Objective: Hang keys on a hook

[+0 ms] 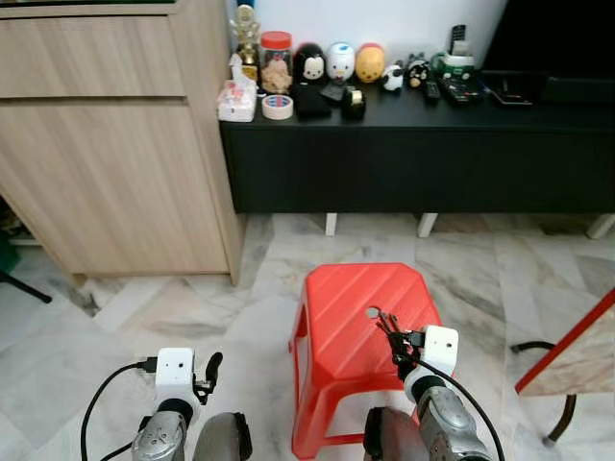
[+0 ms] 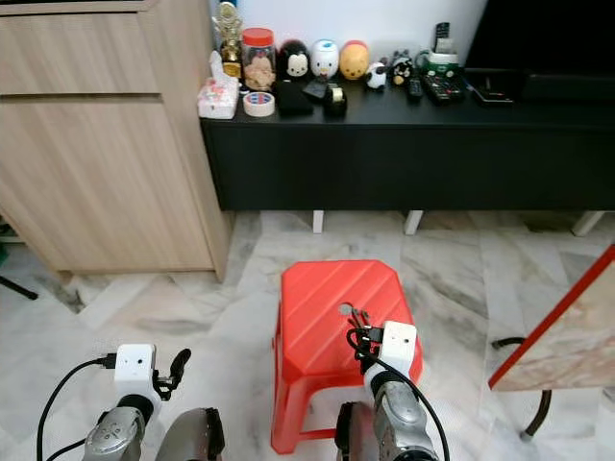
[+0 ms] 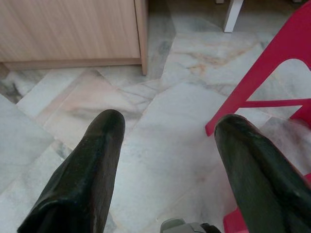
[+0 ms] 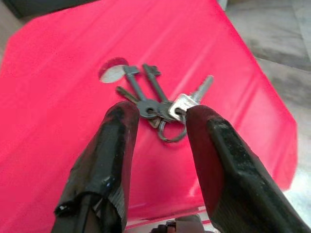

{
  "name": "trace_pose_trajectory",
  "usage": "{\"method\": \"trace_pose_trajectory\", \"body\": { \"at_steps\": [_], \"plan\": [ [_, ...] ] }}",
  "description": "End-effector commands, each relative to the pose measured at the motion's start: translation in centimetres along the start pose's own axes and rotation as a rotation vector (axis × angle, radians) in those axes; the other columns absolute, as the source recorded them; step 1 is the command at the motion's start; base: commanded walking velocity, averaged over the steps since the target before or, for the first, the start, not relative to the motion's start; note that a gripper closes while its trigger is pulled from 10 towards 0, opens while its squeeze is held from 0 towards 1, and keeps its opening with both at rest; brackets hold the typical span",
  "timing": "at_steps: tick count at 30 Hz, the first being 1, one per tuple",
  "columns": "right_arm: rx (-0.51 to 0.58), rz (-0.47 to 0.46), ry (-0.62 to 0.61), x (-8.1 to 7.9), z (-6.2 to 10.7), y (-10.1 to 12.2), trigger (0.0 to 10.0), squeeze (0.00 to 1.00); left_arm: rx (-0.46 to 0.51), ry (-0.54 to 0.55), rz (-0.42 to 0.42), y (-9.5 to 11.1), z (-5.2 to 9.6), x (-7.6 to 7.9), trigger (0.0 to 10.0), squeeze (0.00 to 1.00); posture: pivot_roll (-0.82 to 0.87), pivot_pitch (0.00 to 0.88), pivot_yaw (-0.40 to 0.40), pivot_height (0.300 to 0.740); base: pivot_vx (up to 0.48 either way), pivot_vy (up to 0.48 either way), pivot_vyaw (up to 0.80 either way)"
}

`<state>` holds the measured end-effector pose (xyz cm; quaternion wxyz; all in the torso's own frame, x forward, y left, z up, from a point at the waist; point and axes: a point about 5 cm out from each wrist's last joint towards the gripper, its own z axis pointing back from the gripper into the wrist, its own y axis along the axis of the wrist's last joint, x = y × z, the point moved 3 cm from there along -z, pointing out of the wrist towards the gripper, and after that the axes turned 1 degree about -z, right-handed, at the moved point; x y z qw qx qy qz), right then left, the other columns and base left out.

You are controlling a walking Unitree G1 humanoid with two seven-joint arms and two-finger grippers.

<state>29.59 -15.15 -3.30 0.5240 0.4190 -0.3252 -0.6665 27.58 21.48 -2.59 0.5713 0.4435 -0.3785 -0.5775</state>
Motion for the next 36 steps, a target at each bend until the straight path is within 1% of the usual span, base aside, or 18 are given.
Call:
{"method": "trace_pose_trajectory", "body": {
  "at_steps": [1, 3, 7, 10, 14, 20, 23, 28, 30, 31, 33, 35, 36],
  "plan": [
    [-0.013, -0.054, -0.041, 0.6, 0.1, -0.4, 10.0, 0.0, -0.015, -0.006, -0.001, -0.2, 0.0, 0.1, 10.0, 0.0, 0.04, 0.061, -0.048, 0.582, 0.0, 0.0, 0.0],
    [-0.017, -0.071, -0.046, 0.7, 0.1, -0.4, 10.0, 0.0, -0.015, -0.006, -0.001, -0.2, 0.0, 0.1, 10.0, 0.0, 0.04, 0.062, -0.047, 0.582, 0.0, 0.0, 0.0],
    [-0.055, -0.254, -0.053, 0.7, 0.0, -0.8, 10.0, 0.0, -0.014, -0.006, -0.002, -0.2, 0.0, 0.1, 10.0, 0.0, 0.04, 0.062, -0.047, 0.582, 0.0, 0.0, 0.0],
    [-0.058, -0.27, -0.066, 0.9, -0.1, -0.8, 10.0, 0.0, -0.014, -0.007, -0.002, -0.2, 0.0, 0.1, 10.0, 0.0, 0.04, 0.065, -0.044, 0.582, 0.0, 0.0, 0.0],
    [-0.073, -0.349, -0.091, 1.1, -0.3, -0.6, 10.0, 0.0, -0.015, -0.006, -0.003, -0.3, 0.1, 0.1, 10.0, 0.0, 0.05, 0.074, -0.042, 0.582, 0.0, 0.0, 0.0],
    [-0.08, -0.363, -0.091, 1.1, -0.5, -0.4, 10.0, 0.0, -0.011, -0.002, -0.005, -0.5, 0.3, -0.1, 10.0, 0.0, 0.05, 0.088, -0.039, 0.582, 0.0, 0.0, 0.0],
    [-0.08, -0.376, -0.085, 1.0, -0.7, -0.2, 10.0, 0.0, -0.006, -0.002, -0.008, -0.5, 0.5, -0.2, 10.0, 0.0, 0.05, 0.095, -0.038, 0.582, 0.0, 0.0, 0.0],
    [-0.075, -0.372, -0.074, 0.7, -0.9, 0.2, 10.0, 0.0, 0.015, -0.001, -0.011, -0.3, 0.6, -0.3, 10.0, 0.0, 0.05, 0.119, -0.036, 0.582, 0.0, 0.0, 0.0],
    [-0.067, -0.372, -0.072, 0.7, -0.9, 0.4, 10.0, 0.0, 0.042, -0.002, -0.016, 0.2, 0.5, -0.4, 10.0, 0.0, 0.05, 0.13, -0.037, 0.582, 0.0, 0.0, 0.0],
    [-0.064, -0.371, -0.071, 0.7, -1.0, 0.6, 10.0, 0.0, 0.078, -0.002, -0.017, 1.1, 0.4, -0.5, 10.0, 0.0, 0.06, 0.14, -0.037, 0.582, 0.0, 0.0, 0.0],
    [-0.062, -0.368, -0.07, 0.8, -1.0, 0.7, 10.0, 0.0, 0.117, -0.003, -0.019, 2.0, 0.1, -0.5, 10.0, 0.0, 0.06, 0.149, -0.037, 0.582, 0.0, 0.0, 0.0],
    [-0.062, -0.368, -0.07, 0.8, -1.0, 0.7, 10.0, 0.0, 0.126, -0.003, -0.02, 2.3, 0.0, -0.5, 10.0, 0.0, 0.06, 0.152, -0.038, 0.582, 0.0, 0.0, 0.0],
    [-0.059, -0.363, -0.068, 0.8, -1.0, 0.7, 10.0, 0.0, 0.158, -0.005, -0.022, 3.0, 0.0, -0.5, 10.0, 0.0, 0.06, 0.165, -0.038, 0.582, 0.0, 0.0, 0.0]
  ]
}}
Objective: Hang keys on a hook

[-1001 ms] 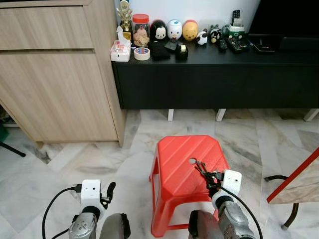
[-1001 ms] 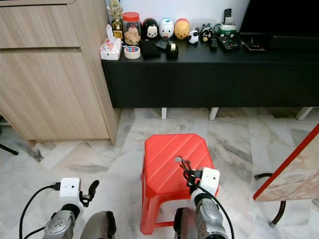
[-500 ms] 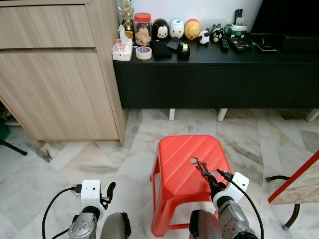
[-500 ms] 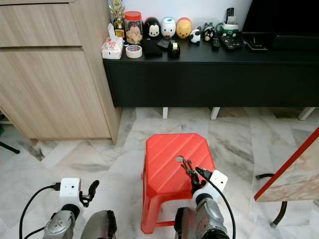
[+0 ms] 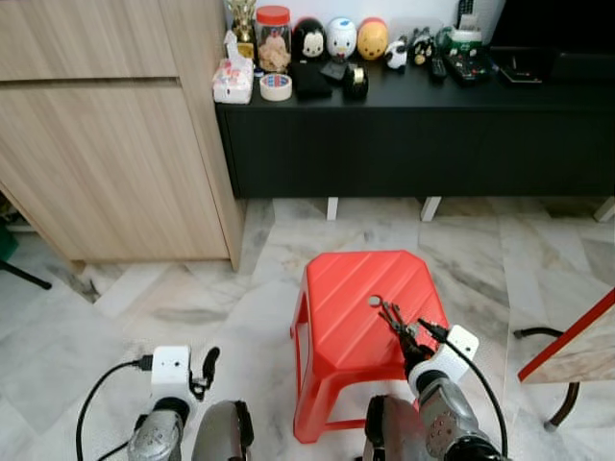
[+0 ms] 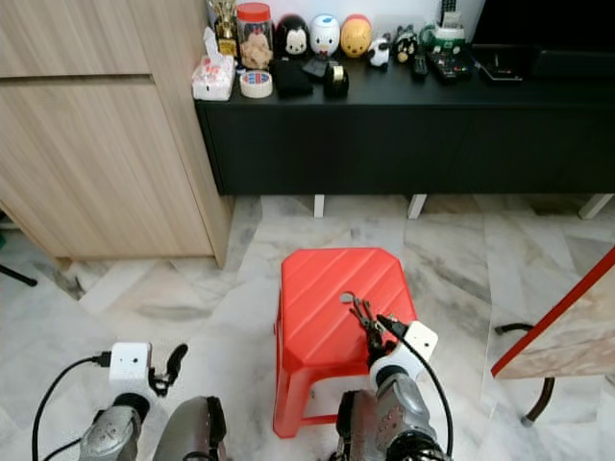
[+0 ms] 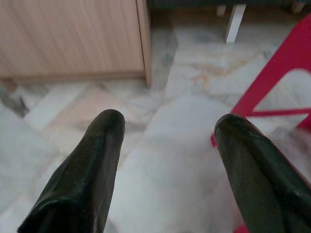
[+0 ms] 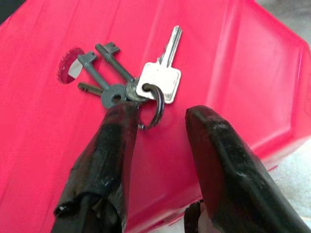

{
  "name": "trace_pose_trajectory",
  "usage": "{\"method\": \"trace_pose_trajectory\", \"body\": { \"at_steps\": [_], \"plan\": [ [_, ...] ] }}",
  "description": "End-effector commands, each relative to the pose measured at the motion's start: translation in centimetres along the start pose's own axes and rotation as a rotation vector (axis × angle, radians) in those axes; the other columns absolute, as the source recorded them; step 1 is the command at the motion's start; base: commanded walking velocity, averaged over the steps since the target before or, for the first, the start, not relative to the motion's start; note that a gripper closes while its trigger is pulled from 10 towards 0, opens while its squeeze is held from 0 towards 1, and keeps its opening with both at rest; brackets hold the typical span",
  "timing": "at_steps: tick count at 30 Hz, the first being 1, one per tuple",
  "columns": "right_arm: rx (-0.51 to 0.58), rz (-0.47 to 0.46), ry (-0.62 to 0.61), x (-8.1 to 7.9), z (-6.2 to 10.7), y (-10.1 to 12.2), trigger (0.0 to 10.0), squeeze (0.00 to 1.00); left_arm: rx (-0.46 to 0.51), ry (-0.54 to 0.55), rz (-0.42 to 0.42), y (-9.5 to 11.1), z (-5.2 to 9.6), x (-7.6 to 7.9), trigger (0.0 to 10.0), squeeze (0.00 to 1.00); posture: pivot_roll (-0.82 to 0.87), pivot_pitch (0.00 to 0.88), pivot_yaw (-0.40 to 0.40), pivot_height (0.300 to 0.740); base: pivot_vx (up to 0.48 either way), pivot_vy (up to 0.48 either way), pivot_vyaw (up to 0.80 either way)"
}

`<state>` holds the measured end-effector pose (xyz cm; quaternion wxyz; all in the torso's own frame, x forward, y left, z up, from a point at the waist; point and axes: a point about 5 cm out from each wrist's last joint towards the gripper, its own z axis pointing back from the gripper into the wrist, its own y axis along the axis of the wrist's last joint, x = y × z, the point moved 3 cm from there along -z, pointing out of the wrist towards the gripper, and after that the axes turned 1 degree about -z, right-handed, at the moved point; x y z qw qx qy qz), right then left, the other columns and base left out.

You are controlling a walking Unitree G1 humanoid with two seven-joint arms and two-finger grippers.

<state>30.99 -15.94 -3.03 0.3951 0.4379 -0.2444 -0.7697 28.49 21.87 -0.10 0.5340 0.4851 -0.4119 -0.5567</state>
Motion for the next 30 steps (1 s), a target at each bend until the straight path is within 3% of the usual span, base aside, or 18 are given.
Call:
{"method": "trace_pose_trajectory", "body": {
  "at_steps": [1, 7, 13, 14, 15, 16, 17, 30],
  "plan": [
    [-0.009, 0.001, -0.009, 0.4, 0.1, -0.1, 10.0, 0.0, 0.041, -0.008, -0.005, 0.9, -0.1, 0.1, 10.0, 0.0, 0.06, 0.171, -0.039, 0.582, 0.0, 0.0, 0.0],
    [-0.004, 0.009, 0.0, 0.2, -0.1, 0.2, 10.0, 0.0, 0.102, -0.026, -0.013, 2.6, -0.4, 0.5, 10.0, 0.0, 0.06, 0.19, -0.044, 0.582, 0.0, 0.0, 0.0],
    [0.002, 0.018, 0.031, -0.6, -0.3, 0.6, 10.0, 0.0, 0.113, -0.028, -0.012, 3.0, -0.4, 0.7, 10.0, 0.0, 0.06, 0.19, -0.048, 0.582, 0.0, 0.0, 0.0],
    [0.003, 0.02, 0.041, -0.9, -0.3, 0.6, 7.9, 0.0, 0.112, -0.028, -0.013, 3.1, -0.3, 0.7, 10.0, 0.0, 0.06, 0.188, -0.049, 0.582, 0.0, 0.0, 0.0],
    [0.003, 0.02, 0.045, -1.0, -0.3, 0.6, 1.8, 0.0, 0.111, -0.028, -0.014, 3.1, -0.3, 0.7, 10.0, 0.0, 0.06, 0.188, -0.049, 0.582, 0.0, 0.0, 0.0],
    [0.003, 0.022, 0.049, -1.1, -0.3, 0.6, 1.8, 0.0, 0.11, -0.028, -0.015, 3.1, -0.2, 0.7, 10.0, 0.0, 0.06, 0.187, -0.049, 0.582, 0.0, 0.0, 0.0],
    [0.003, 0.024, 0.054, -1.1, -0.3, 0.6, 0.0, 0.0, 0.107, -0.027, -0.015, 3.1, -0.2, 0.7, 10.0, 0.0, 0.06, 0.187, -0.049, 0.582, 0.0, 0.0, 0.0],
    [-0.018, 0.036, 0.072, -1.1, -0.1, -0.4, 0.0, 0.0, 0.074, -0.041, -0.038, 2.8, -0.1, 1.1, 10.0, 0.0, 0.06, 0.179, -0.048, 0.582, 0.0, 0.0, 0.0]
  ]
}}
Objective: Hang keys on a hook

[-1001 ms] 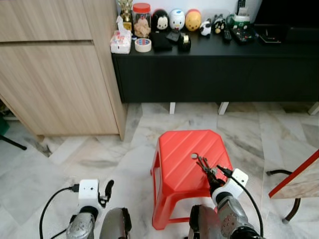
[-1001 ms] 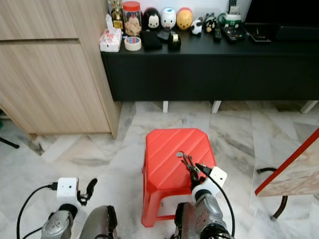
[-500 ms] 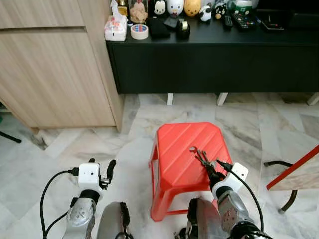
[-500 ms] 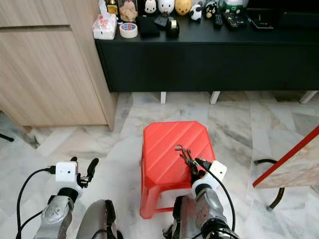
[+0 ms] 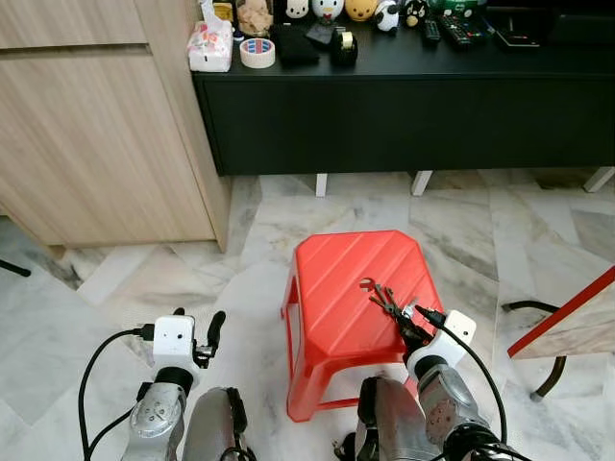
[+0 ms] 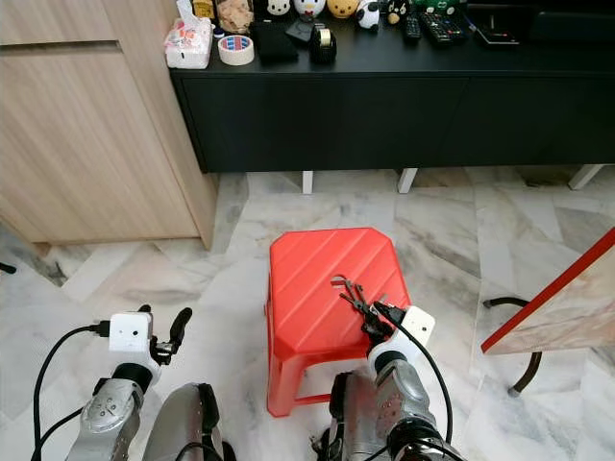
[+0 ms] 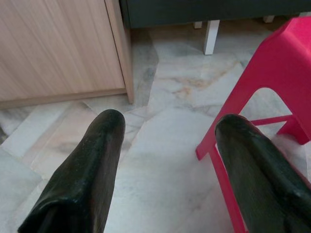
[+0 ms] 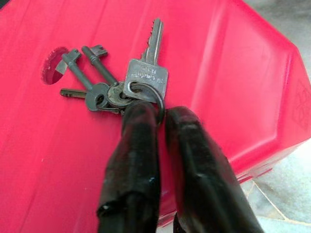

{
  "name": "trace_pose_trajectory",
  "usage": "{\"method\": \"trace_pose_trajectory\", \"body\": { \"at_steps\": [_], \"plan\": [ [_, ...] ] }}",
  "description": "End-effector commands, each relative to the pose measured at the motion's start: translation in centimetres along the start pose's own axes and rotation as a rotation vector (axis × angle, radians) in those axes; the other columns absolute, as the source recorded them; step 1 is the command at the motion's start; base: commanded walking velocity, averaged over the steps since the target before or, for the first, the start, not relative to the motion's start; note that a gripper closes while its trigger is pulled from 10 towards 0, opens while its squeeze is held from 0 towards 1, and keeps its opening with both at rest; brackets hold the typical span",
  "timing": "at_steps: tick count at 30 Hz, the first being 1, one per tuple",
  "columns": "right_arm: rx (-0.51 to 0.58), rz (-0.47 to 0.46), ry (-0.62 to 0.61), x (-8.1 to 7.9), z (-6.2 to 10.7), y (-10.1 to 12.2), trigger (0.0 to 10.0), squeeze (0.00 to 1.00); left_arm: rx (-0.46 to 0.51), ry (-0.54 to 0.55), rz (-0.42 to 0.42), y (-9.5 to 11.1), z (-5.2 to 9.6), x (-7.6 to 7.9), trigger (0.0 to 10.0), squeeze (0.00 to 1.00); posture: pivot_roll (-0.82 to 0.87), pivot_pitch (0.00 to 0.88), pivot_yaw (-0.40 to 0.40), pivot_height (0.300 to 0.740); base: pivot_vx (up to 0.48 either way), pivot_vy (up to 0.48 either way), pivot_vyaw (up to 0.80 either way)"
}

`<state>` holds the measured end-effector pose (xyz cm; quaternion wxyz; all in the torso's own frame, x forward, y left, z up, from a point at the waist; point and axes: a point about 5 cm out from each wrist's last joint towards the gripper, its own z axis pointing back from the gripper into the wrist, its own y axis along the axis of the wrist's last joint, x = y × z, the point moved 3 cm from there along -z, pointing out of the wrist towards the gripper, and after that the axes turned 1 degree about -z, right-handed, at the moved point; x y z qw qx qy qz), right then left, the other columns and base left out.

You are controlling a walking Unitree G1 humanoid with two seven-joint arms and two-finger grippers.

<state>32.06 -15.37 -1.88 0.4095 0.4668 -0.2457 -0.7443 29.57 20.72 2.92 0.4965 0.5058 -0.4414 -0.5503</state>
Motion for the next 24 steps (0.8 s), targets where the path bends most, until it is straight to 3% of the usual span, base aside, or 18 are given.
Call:
{"method": "trace_pose_trajectory", "body": {
  "at_steps": [1, 17, 24],
  "plan": [
    [-0.043, 0.006, 0.001, 0.1, 0.3, -1.3, 0.0, 0.0, -0.023, -0.009, -0.014, -0.5, 0.4, 0.2, 10.0, 0.0, 0.06, 0.179, -0.048, 0.582, 0.0, 0.0, 0.0],
    [-0.025, 0.044, 0.05, -1.2, 0.0, -0.9, 0.0, 0.0, -0.025, -0.013, -0.024, -0.2, -0.1, 0.4, 10.0, 0.0, 0.06, 0.162, -0.047, 0.582, 0.0, 0.0, 0.0],
    [0.091, 0.159, 0.051, -1.5, 0.1, 0.7, 0.0, 0.0, -0.021, -0.011, -0.024, 0.1, -0.6, 0.4, 10.0, 0.0, 0.06, 0.138, -0.049, 0.582, 0.0, 0.0, 0.0]
  ]
}}
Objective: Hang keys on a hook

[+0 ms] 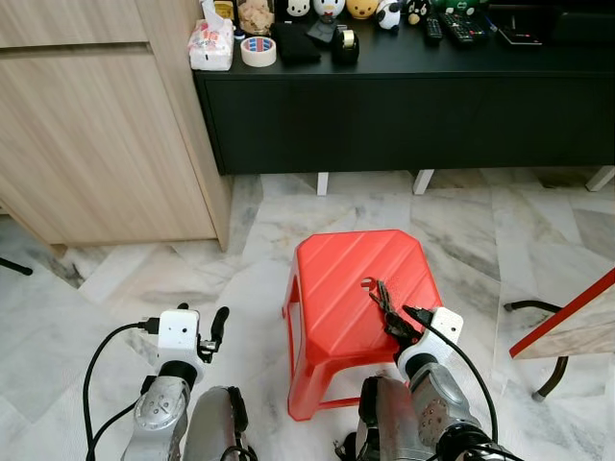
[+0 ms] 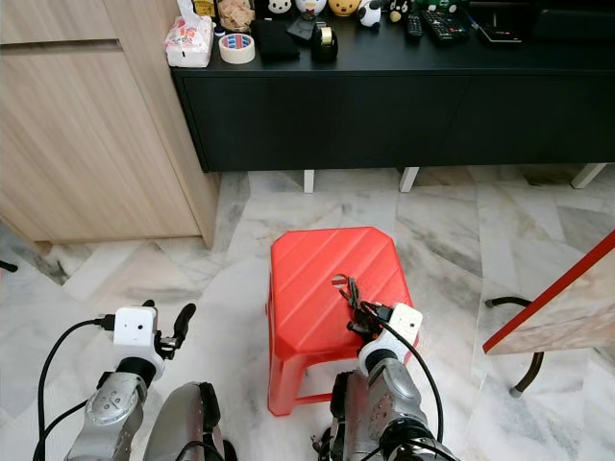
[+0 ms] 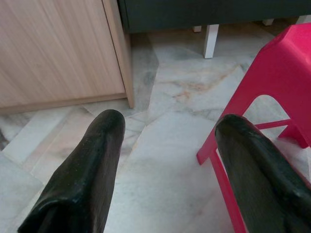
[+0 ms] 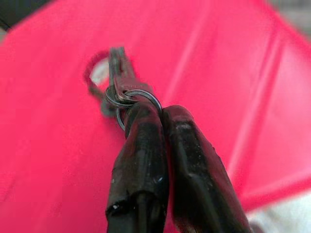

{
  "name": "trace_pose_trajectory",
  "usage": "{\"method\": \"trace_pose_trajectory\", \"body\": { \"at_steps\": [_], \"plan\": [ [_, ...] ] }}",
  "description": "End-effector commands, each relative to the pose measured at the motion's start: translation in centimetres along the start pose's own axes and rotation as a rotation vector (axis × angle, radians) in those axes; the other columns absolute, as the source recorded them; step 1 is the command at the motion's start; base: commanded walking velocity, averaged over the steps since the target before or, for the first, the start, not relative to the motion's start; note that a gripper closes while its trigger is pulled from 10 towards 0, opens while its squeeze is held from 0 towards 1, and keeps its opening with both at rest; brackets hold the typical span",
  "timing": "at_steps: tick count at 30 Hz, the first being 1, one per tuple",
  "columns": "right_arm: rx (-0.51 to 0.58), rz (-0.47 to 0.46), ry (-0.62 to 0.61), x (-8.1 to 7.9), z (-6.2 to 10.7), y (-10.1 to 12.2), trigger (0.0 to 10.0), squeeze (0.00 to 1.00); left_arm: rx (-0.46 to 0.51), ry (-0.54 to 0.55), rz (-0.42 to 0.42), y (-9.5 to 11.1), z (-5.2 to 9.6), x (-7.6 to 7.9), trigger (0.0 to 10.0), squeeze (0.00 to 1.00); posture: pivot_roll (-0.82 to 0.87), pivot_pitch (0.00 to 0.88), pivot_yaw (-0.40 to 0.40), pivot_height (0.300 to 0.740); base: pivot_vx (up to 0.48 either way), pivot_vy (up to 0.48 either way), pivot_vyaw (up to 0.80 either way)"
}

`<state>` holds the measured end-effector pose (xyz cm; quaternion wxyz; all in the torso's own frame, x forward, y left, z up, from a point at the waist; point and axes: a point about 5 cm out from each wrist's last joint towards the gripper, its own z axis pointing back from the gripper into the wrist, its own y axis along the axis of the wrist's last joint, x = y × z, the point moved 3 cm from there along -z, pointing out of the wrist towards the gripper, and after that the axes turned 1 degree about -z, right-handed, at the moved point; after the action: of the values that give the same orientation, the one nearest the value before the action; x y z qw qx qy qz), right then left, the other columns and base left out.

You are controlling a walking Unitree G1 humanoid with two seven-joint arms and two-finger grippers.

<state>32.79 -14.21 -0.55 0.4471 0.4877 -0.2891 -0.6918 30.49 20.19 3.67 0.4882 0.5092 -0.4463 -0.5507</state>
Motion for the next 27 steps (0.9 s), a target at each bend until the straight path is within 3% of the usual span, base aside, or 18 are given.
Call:
{"method": "trace_pose_trajectory", "body": {
  "at_steps": [1, 8, 13, 18, 21, 22, 23, 27],
  "plan": [
    [0.027, 0.039, -0.02, 0.4, 0.3, 0.1, 0.0, 0.0, -0.037, -0.002, -0.016, -0.8, 0.2, -0.1, 10.0, 0.0, 0.06, 0.138, -0.049, 0.582, 0.0, 0.0, 0.0],
    [0.13, 0.167, -0.091, 1.5, 1.2, 0.8, 0.0, 0.0, -0.037, -0.003, -0.013, -0.7, -0.2, 0.1, 10.0, 0.0, 0.05, 0.114, -0.052, 0.582, 0.0, 0.0, 0.0],
    [0.222, 0.361, -0.138, 1.9, 2.1, 1.5, 0.0, 0.0, -0.034, -0.005, -0.011, -0.6, -0.6, 0.2, 10.0, 0.0, 0.05, 0.099, -0.051, 0.582, 0.0, 0.0, 0.0],
    [0.254, 0.404, -0.19, 2.3, 2.5, 1.8, 0.0, 0.0, -0.033, -0.006, -0.011, -0.5, -0.8, 0.2, 10.0, 0.0, 0.05, 0.093, -0.051, 0.582, 0.0, 0.0, 0.0],
    [0.286, 0.506, -0.189, 2.1, 2.5, 2.4, 0.0, 0.0, -0.03, -0.006, -0.009, -0.4, -1.0, 0.3, 10.0, 0.0, 0.05, 0.085, -0.05, 0.582, 0.0, 0.0, 0.0],
    [0.291, 0.544, -0.142, 1.3, 2.3, 2.4, 1.5, 0.0, -0.029, -0.006, -0.009, -0.4, -1.0, 0.3, 10.0, 0.0, 0.05, 0.083, -0.05, 0.582, 0.0, 0.0, 0.0],
    [0.278, 0.502, -0.07, 0.1, 2.0, 2.3, 10.0, 0.0, -0.028, -0.006, -0.008, -0.3, -1.1, 0.3, 10.0, 0.0, 0.04, 0.078, -0.05, 0.582, 0.0, 0.0, 0.0],
    [0.279, 0.361, -0.06, -0.4, 1.6, 2.8, 10.0, 0.0, -0.027, -0.005, -0.006, -0.3, -1.3, 0.4, 10.0, 0.0, 0.05, 0.072, -0.053, 0.582, 0.0, 0.0, 0.0]
  ]
}}
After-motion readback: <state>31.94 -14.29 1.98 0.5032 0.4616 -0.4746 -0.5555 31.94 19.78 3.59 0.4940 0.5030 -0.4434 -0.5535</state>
